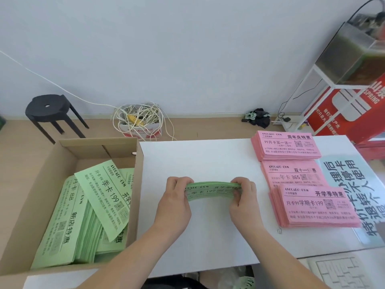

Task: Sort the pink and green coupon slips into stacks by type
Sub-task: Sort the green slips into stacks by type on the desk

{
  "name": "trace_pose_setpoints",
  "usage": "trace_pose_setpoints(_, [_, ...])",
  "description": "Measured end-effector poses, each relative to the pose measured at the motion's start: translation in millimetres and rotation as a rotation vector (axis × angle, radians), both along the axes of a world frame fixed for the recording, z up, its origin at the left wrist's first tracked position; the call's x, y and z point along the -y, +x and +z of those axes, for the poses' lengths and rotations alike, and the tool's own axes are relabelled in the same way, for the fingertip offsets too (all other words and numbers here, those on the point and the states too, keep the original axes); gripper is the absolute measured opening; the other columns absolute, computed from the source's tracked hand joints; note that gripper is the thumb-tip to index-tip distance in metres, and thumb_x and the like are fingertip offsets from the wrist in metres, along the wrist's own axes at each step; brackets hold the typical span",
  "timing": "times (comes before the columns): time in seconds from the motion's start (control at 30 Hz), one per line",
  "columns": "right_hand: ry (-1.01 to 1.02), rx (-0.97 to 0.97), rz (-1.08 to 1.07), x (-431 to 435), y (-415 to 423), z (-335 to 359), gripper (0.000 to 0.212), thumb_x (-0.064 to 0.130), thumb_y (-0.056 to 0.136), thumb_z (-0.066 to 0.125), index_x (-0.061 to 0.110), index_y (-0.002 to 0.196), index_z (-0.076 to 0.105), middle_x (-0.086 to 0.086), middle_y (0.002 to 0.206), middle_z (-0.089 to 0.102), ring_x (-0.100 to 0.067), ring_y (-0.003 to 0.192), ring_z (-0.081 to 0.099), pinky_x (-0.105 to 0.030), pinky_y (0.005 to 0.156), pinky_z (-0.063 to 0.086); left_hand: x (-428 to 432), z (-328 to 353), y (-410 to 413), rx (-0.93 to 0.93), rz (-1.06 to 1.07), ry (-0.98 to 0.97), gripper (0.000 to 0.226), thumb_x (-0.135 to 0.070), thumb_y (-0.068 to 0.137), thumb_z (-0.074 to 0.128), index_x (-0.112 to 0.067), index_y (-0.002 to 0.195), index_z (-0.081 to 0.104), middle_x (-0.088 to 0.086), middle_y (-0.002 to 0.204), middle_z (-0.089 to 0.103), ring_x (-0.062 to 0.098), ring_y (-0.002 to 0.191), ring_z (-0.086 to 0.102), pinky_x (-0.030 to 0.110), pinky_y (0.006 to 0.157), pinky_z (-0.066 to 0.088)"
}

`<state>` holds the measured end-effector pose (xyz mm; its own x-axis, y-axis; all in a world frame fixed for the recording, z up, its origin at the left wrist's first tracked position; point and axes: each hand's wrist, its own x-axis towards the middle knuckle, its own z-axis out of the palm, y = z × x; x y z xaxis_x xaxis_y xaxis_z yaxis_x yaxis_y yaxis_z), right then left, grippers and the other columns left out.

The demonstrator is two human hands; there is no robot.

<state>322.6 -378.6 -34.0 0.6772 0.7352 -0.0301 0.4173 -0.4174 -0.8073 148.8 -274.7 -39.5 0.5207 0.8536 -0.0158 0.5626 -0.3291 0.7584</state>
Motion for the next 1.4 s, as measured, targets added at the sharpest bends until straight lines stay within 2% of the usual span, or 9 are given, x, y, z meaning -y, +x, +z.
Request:
trace_pose_setpoints(0.17, [-0.191,0.037,0.032,-18,13,19,0.053,-0.004,0.093,0.041,0.045,0.112,0.044,0.007,0.112,0.047,-0.005,0.089,0.056,-0.036,0.071,0.051,-25,7,6,-0.058,-0.034,-0.053,0.052,0.003,0.093,0.046,-0.036,0.127,0.049,-0.011,0.114,0.037,0.021,0.085,0.061,0.041,0.068,0.054])
trace_pose_setpoints(0.3, [-0.33,0.082,0.034,-46,48,46,0.057,0.001,0.096,0.041,0.042,0.135,0.043,0.004,0.118,0.047,-0.008,0.088,0.053,-0.043,0.075,0.055,-58,33,40,-0.046,-0.039,-0.098,0.048,-0.001,0.096,0.043,-0.033,0.129,0.051,-0.005,0.116,0.044,0.021,0.092,0.059,0.036,0.077,0.053])
trace_pose_setpoints(0.4, [-0.377,0.105,0.041,-70,80,60,0.07,0.0,0.095,0.043,0.04,0.151,0.034,-0.002,0.127,0.044,-0.021,0.099,0.055,-0.044,0.078,0.056,-83,40,67,-0.022,-0.048,-0.158,0.045,-0.006,0.1,0.044,-0.032,0.137,0.049,-0.003,0.125,0.051,0.017,0.101,0.053,0.032,0.083,0.05])
trace_pose_setpoints(0.6, [-0.469,0.168,0.104,-121,136,53,0.059,0.008,0.101,0.05,0.032,0.153,0.036,-0.013,0.146,0.044,-0.032,0.127,0.051,-0.044,0.092,0.052,-133,31,118,-0.096,0.048,-0.323,0.048,-0.009,0.099,0.05,-0.032,0.141,0.046,0.002,0.126,0.058,0.022,0.082,0.064,0.027,0.056,0.048])
trace_pose_setpoints(0.73, [-0.634,0.2,0.182,-146,160,40,0.062,0.002,0.097,0.049,0.028,0.152,0.037,-0.011,0.138,0.042,-0.03,0.097,0.06,-0.039,0.078,0.052,-149,22,150,-0.175,0.039,-0.297,0.053,-0.01,0.099,0.052,-0.027,0.148,0.042,0.0,0.141,0.051,0.021,0.099,0.059,0.029,0.078,0.05])
trace_pose_setpoints(0.93, [-0.979,0.472,0.379,-163,167,39,0.05,0.008,0.091,0.056,0.017,0.137,0.04,-0.014,0.142,0.035,-0.032,0.116,0.056,-0.039,0.07,0.051,-160,3,160,-0.382,-0.082,-0.143,0.056,-0.017,0.098,0.054,-0.025,0.151,0.037,0.0,0.148,0.043,0.024,0.127,0.049,0.039,0.094,0.052])
trace_pose_setpoints(1.03, [-0.934,0.614,0.553,-164,173,42,0.069,0.029,0.088,0.072,0.023,0.145,0.035,-0.01,0.155,0.026,-0.032,0.144,0.029,-0.045,0.096,0.05,-167,5,152,-0.441,-0.224,0.174,0.068,-0.042,0.094,0.061,-0.027,0.153,0.031,-0.004,0.153,0.036,0.022,0.137,0.034,0.036,0.11,0.038])
trace_pose_setpoints(1.17, [-0.918,0.524,0.819,-166,179,32,0.125,0.051,0.071,0.086,0.033,0.162,0.002,-0.001,0.17,0.002,-0.025,0.157,-0.004,-0.047,0.127,0.011,-172,4,147,-0.582,-0.574,0.107,0.113,-0.069,0.076,0.07,-0.032,0.161,0.006,0.0,0.17,0.004,0.02,0.156,-0.001,0.04,0.127,0.007])
trace_pose_setpoints(1.4, [-0.847,0.555,0.873,-172,199,15,0.118,0.054,0.072,0.08,0.035,0.161,0.004,0.005,0.158,0.026,-0.021,0.149,0.025,-0.041,0.124,0.019,-177,-9,147,-0.601,-0.653,0.208,0.105,-0.067,0.073,0.069,-0.036,0.159,0.015,-0.004,0.165,0.017,0.02,0.151,0.016,0.041,0.124,0.015])
